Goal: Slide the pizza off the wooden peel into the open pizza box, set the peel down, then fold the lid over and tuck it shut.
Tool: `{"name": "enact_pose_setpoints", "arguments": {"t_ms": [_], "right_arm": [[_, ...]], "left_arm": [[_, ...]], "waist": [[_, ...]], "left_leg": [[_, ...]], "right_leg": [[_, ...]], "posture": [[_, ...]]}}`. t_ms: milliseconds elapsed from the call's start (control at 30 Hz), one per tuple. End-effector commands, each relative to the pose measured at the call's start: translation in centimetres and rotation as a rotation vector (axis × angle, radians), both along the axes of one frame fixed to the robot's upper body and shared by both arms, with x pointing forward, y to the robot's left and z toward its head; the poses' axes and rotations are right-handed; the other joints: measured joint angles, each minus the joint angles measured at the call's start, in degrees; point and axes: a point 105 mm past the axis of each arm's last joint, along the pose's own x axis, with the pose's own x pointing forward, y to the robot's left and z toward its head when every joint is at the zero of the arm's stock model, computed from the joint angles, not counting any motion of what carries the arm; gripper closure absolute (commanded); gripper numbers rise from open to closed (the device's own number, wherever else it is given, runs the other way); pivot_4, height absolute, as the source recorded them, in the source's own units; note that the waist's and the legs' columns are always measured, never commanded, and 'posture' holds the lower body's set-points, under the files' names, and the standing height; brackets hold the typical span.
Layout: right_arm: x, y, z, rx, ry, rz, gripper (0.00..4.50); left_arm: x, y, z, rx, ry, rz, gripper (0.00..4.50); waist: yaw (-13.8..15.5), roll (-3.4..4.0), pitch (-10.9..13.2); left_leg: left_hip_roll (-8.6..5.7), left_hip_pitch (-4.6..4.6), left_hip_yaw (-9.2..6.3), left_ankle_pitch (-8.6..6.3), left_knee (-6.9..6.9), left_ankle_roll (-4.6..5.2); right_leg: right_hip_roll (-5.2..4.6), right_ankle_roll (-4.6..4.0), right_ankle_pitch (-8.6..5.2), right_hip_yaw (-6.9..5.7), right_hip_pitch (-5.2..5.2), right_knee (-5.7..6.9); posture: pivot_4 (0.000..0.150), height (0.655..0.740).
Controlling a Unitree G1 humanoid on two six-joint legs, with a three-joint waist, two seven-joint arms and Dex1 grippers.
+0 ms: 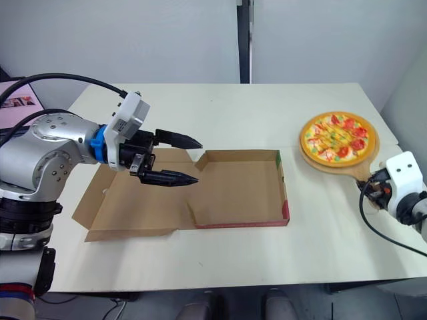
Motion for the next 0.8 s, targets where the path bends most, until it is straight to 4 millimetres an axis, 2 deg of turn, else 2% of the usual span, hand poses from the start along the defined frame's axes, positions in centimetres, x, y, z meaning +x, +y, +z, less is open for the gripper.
{"name": "enact_pose_setpoints", "arguments": {"t_ms": [33,100,333,567,800], "right_arm": [[0.2,3.2,3.7,-0.049,-0.094,0.182,2.89],[0.5,5.0,3.9,-0.064,-0.089,0.271,2.89],[1.5,8.3,3.5,-0.147,-0.080,0.432,2.89],[1.8,9.8,2.6,-0.257,-0.090,0.529,2.89],[2.3,10.3,2.2,-0.344,-0.115,0.568,2.89]], "left_arm": [[-0.2,1.0,0.7,0.000,-0.042,0.031,0.00],[-0.6,1.5,0.6,0.011,-0.028,0.040,0.00],[-1.3,4.0,-0.8,0.091,0.004,0.112,0.00],[-2.1,6.2,-2.2,0.152,0.039,0.175,0.00],[-2.3,6.2,-2.6,0.153,0.039,0.181,0.00]], "waist": [[-0.14,0.00,0.00],[-0.23,-0.03,0.02],[-0.10,-0.04,0.10],[0.21,-0.05,0.11],[0.15,-0.04,0.12]], "left_leg": [[0.00,0.00,0.00,0.00,0.00,0.00],[0.01,-0.01,-0.02,0.00,0.00,0.00],[0.03,-0.05,0.00,0.00,0.01,0.00],[0.03,-0.08,-0.03,0.00,0.01,0.00],[0.03,-0.08,-0.02,0.00,0.02,0.00]], "right_leg": [[0.00,0.00,0.00,0.01,0.00,0.00],[-0.01,0.00,0.00,-0.01,-0.01,0.00],[-0.03,0.00,0.00,0.01,-0.05,-0.03],[-0.07,0.00,0.00,-0.01,-0.09,-0.04],[-0.07,-0.01,0.00,-0.02,-0.09,-0.03]], "posture": [[0.150,0.7318],[0.150,0.7318],[0.150,0.7318],[0.150,0.7318],[0.150,0.7318]]}}
